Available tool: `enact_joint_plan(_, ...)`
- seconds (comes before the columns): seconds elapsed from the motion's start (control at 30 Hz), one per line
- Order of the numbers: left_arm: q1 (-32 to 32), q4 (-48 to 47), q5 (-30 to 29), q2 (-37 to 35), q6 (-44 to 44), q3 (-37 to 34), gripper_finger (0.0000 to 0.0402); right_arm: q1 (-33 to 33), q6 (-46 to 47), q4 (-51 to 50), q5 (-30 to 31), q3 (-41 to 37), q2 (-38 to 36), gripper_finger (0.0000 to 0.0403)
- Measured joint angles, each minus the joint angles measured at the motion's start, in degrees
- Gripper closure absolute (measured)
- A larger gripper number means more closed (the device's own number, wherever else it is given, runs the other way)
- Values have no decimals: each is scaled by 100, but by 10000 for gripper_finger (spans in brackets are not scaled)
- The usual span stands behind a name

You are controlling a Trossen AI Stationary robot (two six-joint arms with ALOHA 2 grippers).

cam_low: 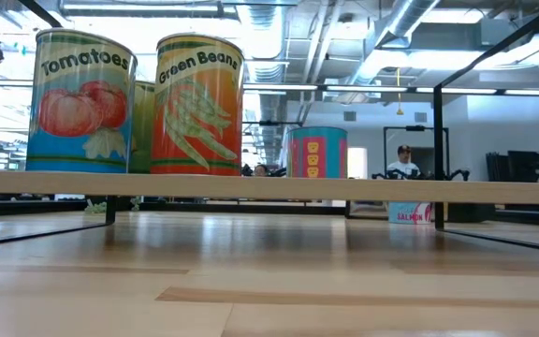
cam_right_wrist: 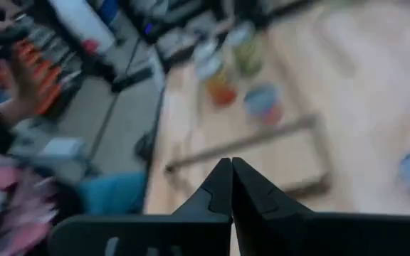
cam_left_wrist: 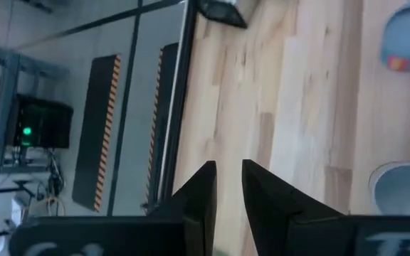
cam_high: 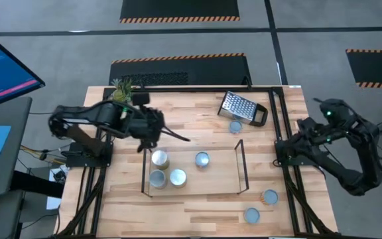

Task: Pick and place cans onto a shelf
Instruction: Put the yellow can on the shelf

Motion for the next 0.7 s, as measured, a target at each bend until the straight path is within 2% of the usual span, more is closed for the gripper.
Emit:
enact_joint_plan(0.07, 8, 48, -122, -257, -162, -342, 345, -116, 136, 593, 185, 205, 113, 384)
enact_joint_plan(0.1, 13, 40, -188, -365, -272, -484, 345, -175, 293, 928, 555, 288, 175, 385)
enact_joint_plan(0.17, 13, 66, -253, -542, -547, -785, 345, -278, 983, 1729, 1903, 399, 306, 387)
enact_joint_plan(0.23, 13, 57, -253, -680, -740, -1037, 345, -309, 1131, 2356, 3221, 464, 463, 388)
enact_joint_plan(0.3, 15, 70, -264, -767, -799, -1264, 345, -303, 823, 2780, 3956, 549, 756, 388)
enact_joint_plan(0.37, 15, 73, -261, -781, -802, -1424, 345, -303, 517, 3146, 4279, 610, 1204, 384)
enact_joint_plan(0.47, 15, 74, -261, -780, -780, -1635, 345, -315, 122, 3808, 4274, 630, 1972, 378)
enact_joint_plan(0.53, 15, 64, -261, -778, -758, -1739, 345, -318, 89, 4230, 3903, 630, 2529, 377)
enact_joint_plan(0.6, 15, 77, -267, -778, -756, -1806, 345, -318, 176, 4655, 3157, 629, 3085, 378)
enact_joint_plan(0.7, 15, 49, -348, -778, -751, -1817, 345, -285, 410, 4858, 1193, 708, 3672, 384)
